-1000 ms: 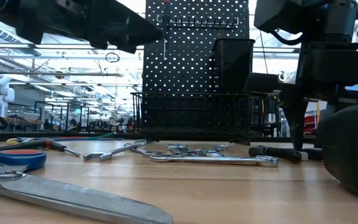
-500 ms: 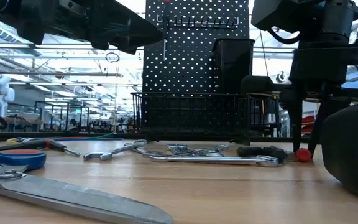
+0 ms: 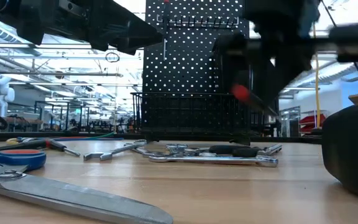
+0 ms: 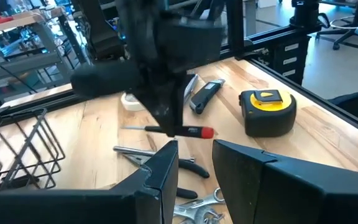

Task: Hang tools onto peg board
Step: Hang the nut driver on the pegboard

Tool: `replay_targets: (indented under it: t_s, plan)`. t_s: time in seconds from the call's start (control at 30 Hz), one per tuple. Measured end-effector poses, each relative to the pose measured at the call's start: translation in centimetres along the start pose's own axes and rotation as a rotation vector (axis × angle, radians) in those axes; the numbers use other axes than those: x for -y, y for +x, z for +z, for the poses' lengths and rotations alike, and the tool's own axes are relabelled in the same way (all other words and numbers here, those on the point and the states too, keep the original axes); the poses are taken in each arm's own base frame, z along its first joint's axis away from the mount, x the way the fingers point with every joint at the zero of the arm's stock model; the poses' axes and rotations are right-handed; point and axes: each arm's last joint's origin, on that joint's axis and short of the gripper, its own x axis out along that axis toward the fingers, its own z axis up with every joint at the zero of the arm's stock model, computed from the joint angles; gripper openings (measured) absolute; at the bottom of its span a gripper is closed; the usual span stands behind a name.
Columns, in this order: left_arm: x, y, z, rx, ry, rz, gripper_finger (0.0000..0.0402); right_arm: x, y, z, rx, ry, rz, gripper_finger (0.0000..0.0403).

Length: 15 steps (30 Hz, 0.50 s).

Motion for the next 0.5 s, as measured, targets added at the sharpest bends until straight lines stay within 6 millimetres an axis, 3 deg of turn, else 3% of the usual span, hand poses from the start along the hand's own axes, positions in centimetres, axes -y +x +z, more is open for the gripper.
replay_targets:
  t_s: [0.23, 0.5]
  plan:
    - [-0.6, -0.7, 0.8, -0.003, -0.002, 0.130, 0.0107, 2.0, -3.4, 3.3, 0.178, 0.279, -0.081, 0.0022]
    - [-1.2, -2.1, 2.2, 0.015, -0.022, 0.211, 0.0107, 3.4, -4.5, 5.4, 0.398, 0.405, -0.213, 0.0022]
